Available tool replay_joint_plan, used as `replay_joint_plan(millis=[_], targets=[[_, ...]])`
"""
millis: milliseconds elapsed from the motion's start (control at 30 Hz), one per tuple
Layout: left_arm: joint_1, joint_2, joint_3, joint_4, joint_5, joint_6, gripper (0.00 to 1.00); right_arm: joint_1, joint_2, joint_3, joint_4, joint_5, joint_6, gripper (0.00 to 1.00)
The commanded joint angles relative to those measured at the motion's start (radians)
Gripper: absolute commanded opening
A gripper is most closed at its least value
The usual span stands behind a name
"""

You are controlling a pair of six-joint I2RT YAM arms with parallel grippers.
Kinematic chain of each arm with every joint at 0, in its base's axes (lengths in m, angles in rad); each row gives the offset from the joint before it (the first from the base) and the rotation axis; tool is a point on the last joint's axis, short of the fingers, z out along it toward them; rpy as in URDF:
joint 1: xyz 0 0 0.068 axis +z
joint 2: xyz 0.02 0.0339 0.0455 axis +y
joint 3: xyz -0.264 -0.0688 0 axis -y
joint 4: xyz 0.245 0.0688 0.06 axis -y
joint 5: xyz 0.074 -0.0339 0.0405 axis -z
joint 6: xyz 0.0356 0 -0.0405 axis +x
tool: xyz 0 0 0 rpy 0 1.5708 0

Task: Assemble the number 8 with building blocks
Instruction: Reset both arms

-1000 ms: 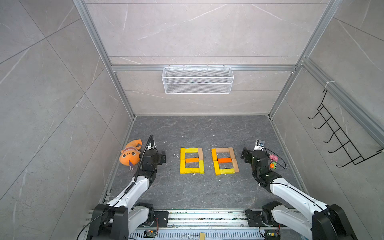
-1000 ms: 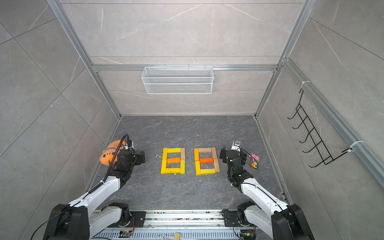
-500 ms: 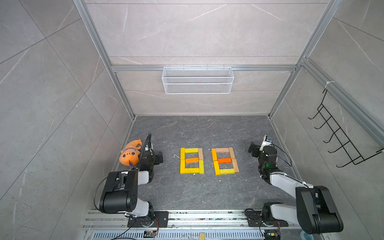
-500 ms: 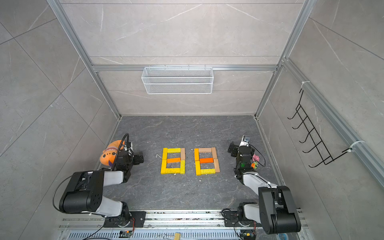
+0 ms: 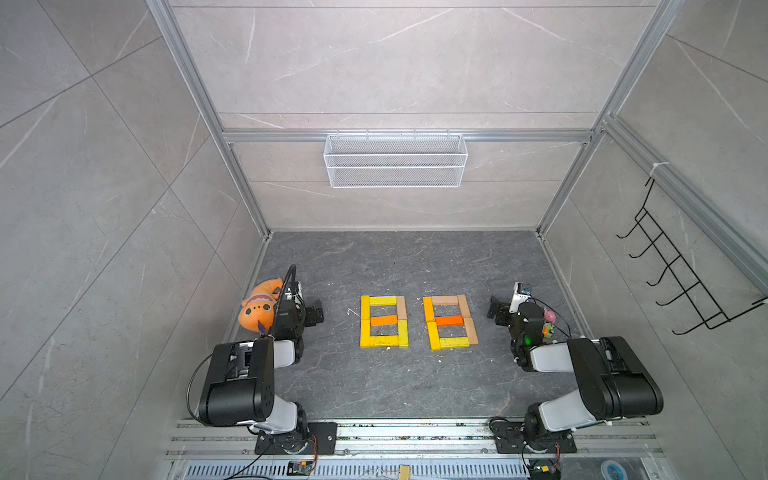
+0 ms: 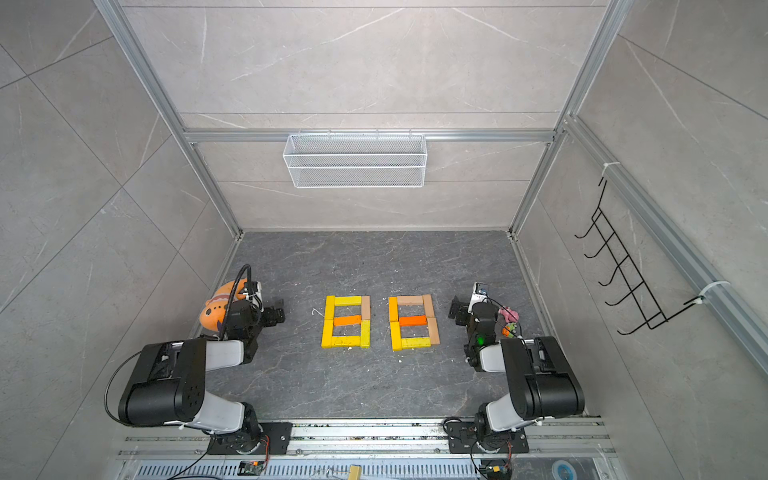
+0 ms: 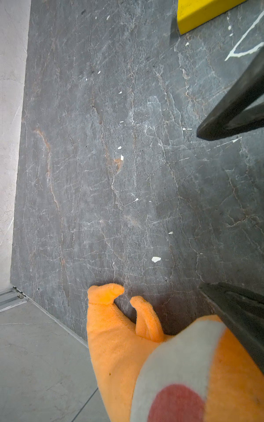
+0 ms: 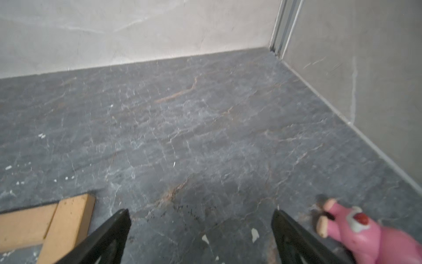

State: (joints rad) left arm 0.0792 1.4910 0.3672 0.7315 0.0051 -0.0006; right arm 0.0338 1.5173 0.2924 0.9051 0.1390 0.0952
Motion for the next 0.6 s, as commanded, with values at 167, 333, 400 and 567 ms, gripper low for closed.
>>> replay_joint_plan(millis=[167,333,400,567], targets=[[0.001,0.0,0.023,0.051,0.012,-0.009,1.0,-0.005,0.002,0.034,0.056,-0.063,-0.033,1.0],[0.0,0.007,0.016,0.065,0.013,-0.007,1.0,-0.006,0.003,0.029,0.065,-0.067,-0.033,1.0],[0.0,0.006,0.009,0.077,0.014,-0.011,1.0,-0.006,0.003,0.03,0.066,-0.067,-0.032,1.0],[0.001,0.005,0.007,0.08,0.014,-0.011,1.0,-0.006,0.003,0.029,0.066,-0.067,-0.032,1.0]])
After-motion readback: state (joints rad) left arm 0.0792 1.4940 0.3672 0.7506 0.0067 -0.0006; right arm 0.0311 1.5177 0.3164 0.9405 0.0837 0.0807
